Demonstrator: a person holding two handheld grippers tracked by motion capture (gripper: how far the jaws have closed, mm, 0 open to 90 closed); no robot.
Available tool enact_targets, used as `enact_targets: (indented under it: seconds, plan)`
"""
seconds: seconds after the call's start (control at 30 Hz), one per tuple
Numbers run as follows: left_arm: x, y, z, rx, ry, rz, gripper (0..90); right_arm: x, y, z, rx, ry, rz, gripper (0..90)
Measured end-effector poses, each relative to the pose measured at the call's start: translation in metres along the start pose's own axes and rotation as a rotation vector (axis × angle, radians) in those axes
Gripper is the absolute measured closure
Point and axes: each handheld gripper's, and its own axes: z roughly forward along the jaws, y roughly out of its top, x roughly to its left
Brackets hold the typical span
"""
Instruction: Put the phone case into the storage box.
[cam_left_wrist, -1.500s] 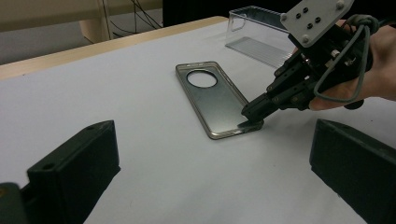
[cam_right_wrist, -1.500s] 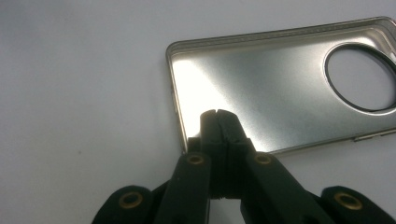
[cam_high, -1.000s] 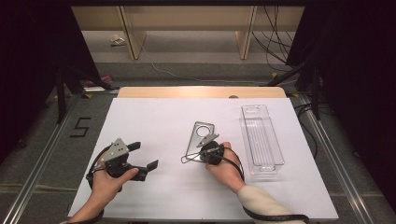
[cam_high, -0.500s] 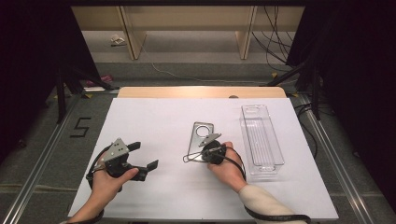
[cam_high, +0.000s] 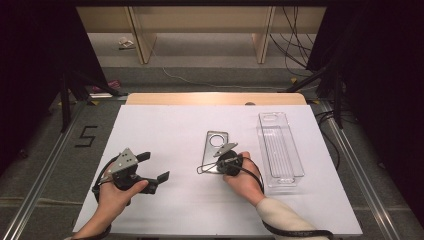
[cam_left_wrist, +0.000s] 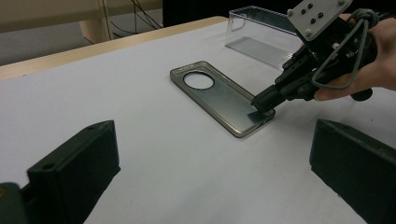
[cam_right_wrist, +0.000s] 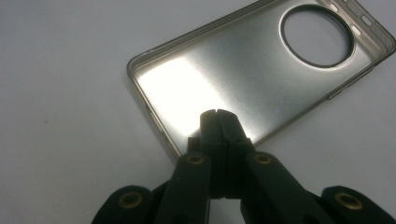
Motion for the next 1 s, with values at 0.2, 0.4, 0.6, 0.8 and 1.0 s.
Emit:
enact_targets:
  seconds: [0.2,0.4,0.6,0.8,1.0]
  plan:
    - [0.000,0.000,0.000,-0.001,0.000,0.000,1.1,-0.001,-0.001,0.000,-0.001,-0.004,0.001,90.0]
    - [0.000,0.000,0.000,-0.001,-0.001,0.001,1.1,-0.002,-0.001,0.000,-0.003,-0.004,-0.001,90.0]
    - [0.000,0.000,0.000,-0.001,-0.002,0.001,1.1,-0.003,-0.001,0.000,-0.003,-0.002,-0.003,90.0]
    - [0.000,0.000,0.000,-0.005,-0.003,-0.001,1.1,-0.004,0.002,-0.006,-0.046,0.003,0.001,81.2]
    - [0.000,0.000,0.000,-0.002,-0.002,0.000,1.1,-0.008,0.017,-0.027,-0.109,-0.055,-0.122,66.1]
